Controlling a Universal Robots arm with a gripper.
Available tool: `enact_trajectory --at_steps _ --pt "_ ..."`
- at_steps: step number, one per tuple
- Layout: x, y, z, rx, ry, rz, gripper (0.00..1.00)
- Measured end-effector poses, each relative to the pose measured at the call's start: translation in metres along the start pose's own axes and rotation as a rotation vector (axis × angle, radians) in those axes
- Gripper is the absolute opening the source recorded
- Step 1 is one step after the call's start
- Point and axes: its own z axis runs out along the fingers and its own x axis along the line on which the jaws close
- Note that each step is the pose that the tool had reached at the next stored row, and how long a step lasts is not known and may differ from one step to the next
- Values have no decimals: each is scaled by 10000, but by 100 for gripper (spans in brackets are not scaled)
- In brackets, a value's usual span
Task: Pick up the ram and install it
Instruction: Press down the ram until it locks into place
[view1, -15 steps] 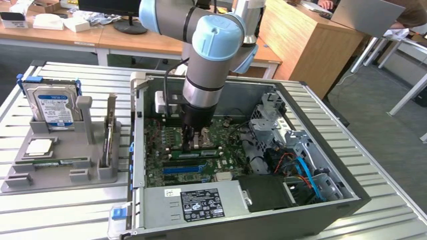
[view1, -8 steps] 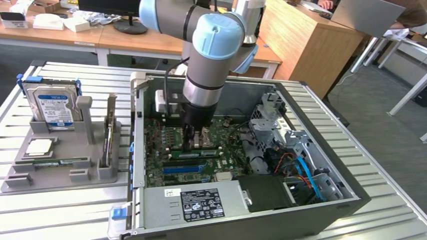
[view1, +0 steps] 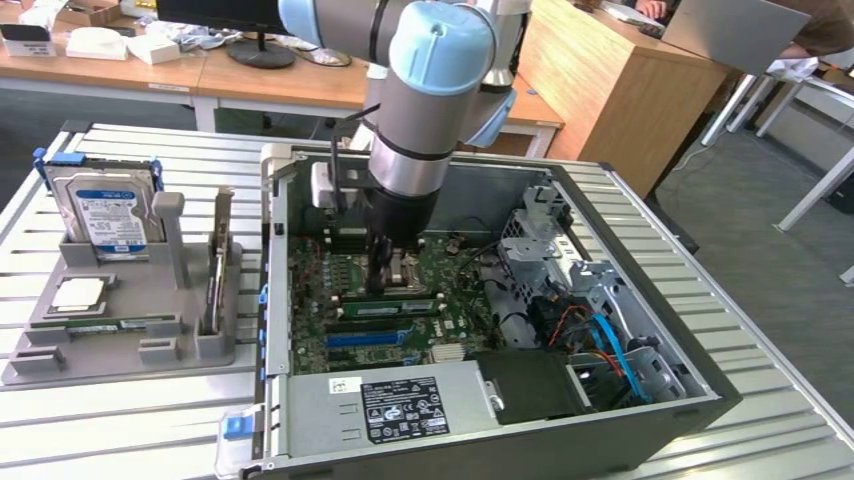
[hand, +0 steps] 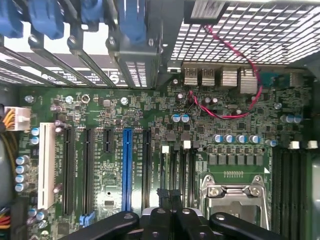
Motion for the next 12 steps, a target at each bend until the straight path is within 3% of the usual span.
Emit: enact_trajectory --at_steps 12 --pt "-9 6 -218 -1 1 0 10"
